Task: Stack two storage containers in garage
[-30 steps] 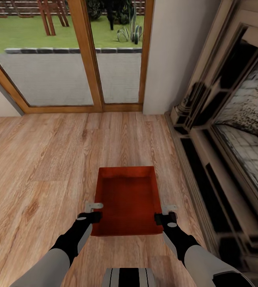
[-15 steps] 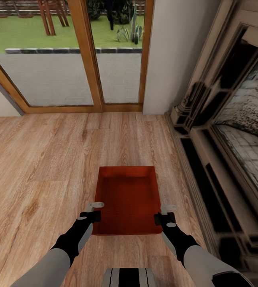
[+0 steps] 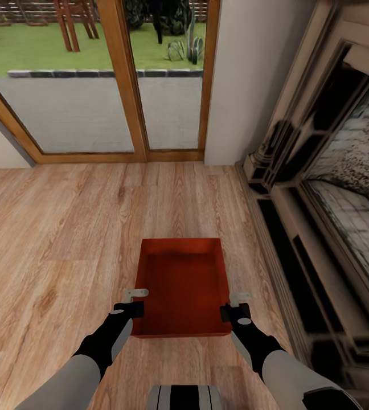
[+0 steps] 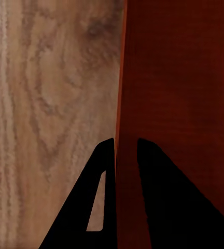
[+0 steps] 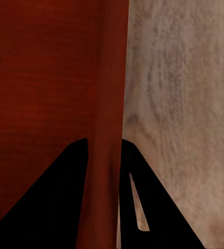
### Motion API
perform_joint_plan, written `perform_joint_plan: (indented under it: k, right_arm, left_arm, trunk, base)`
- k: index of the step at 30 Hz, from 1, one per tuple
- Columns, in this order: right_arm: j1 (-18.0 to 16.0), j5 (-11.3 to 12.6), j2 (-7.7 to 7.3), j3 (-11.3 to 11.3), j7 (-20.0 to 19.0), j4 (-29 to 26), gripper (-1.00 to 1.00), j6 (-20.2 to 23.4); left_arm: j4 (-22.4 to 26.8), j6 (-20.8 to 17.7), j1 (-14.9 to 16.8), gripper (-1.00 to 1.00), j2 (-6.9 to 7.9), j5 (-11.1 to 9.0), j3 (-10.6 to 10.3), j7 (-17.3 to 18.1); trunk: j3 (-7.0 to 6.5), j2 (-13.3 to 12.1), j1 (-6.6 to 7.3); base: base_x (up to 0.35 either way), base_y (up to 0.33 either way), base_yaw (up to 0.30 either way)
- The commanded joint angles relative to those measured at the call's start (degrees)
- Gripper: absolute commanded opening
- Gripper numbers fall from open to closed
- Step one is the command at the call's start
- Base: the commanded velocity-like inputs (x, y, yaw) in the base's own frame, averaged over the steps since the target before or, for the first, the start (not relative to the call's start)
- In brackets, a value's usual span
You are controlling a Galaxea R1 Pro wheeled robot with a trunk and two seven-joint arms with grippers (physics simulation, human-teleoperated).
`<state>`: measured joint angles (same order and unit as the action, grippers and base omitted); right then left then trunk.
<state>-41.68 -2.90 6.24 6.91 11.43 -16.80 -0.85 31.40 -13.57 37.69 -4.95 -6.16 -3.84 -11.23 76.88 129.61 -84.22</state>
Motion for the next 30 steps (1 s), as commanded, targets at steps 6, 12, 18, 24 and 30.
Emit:
perform_joint_plan:
  k: [6, 12, 18, 24, 30]
  right_arm:
    - [-0.02, -0.29, -0.38, -0.3, 0.62, 0.1, -1.0, 0.04]
    - [-0.03, -0.27, -0.43, -0.31, 0.62, 0.1, -1.0, 0.07]
    - [-0.03, -0.28, -0.43, -0.32, 0.62, 0.1, -1.0, 0.36]
    - [-0.03, -0.25, -0.42, -0.31, 0.62, 0.1, -1.0, 0.26]
    - [-0.01, -0.17, -0.44, -0.24, 0.53, 0.1, -1.0, 0.44]
  left_arm:
    - [0.16, -0.47, 0.01, -1.0, 0.12, 0.72, 0.01, -0.81]
    - [0.16, -0.47, 0.01, -1.0, 0.16, 0.63, 0.1, -0.81]
    - [0.16, -0.49, 0.01, -1.0, 0.2, 0.63, 0.14, -0.8]
    - [0.09, -0.49, 0.01, -1.0, 0.19, 0.63, 0.14, -0.81]
    - [0.07, -0.49, 0.01, -1.0, 0.2, 0.63, 0.15, -0.8]
  trunk:
    - [-1.05, -2.41, 1.33]
    - [-2.13, -4.82, 2.65]
    - [-3.21, -7.22, 3.97]
    - [-4.28, -9.63, 5.28]
    - [-5.36, -12.03, 6.6]
  base:
    - [0.0, 0.0, 0.0]
    - [0.0, 0.0, 0.0]
    - [0.0, 0.0, 0.0]
    - [0.0, 0.0, 0.0]
    - [0.0, 0.0, 0.0]
